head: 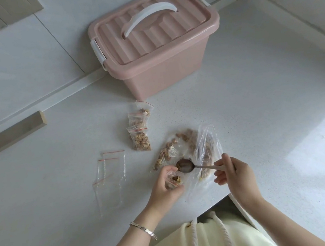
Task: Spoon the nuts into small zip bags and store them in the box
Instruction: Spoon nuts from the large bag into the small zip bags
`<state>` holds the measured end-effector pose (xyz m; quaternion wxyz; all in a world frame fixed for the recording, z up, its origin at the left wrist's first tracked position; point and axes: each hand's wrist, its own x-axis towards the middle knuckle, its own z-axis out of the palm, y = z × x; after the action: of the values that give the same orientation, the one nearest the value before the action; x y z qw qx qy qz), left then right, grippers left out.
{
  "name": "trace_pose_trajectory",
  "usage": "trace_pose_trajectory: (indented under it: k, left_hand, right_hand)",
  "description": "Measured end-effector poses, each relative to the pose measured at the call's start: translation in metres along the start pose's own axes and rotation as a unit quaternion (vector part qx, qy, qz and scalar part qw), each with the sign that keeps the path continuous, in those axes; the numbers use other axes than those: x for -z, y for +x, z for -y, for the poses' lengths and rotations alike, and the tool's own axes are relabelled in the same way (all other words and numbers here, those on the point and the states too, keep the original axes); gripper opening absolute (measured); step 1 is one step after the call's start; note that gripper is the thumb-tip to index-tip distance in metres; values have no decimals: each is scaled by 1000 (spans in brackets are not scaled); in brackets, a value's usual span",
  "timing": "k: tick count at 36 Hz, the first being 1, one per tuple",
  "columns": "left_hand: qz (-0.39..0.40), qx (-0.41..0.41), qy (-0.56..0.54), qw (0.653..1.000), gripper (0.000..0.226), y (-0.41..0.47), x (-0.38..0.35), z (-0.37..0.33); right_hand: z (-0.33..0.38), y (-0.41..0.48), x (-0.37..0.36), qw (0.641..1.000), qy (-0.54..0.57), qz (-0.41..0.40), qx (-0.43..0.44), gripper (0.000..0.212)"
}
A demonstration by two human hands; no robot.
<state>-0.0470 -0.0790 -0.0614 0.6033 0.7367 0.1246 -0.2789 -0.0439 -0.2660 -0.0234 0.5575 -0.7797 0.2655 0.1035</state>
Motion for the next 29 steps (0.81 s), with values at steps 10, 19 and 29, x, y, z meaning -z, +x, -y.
trace_pose_trajectory:
  k: [10,19,29]
  left_hand:
    - [-34,-35,23,999,36,-9,-1,-1]
    - [-81,-96,103,987,50,-13,-2,-3]
    - [-99,-104,100,985,48,-15,0,1]
  right_hand:
    - [-24,7,21,967,204,-21,-149,41]
    - [17,-20,42,989,149,-18,-3,42]
    - [29,-44,28,952,-100,60,282,33]
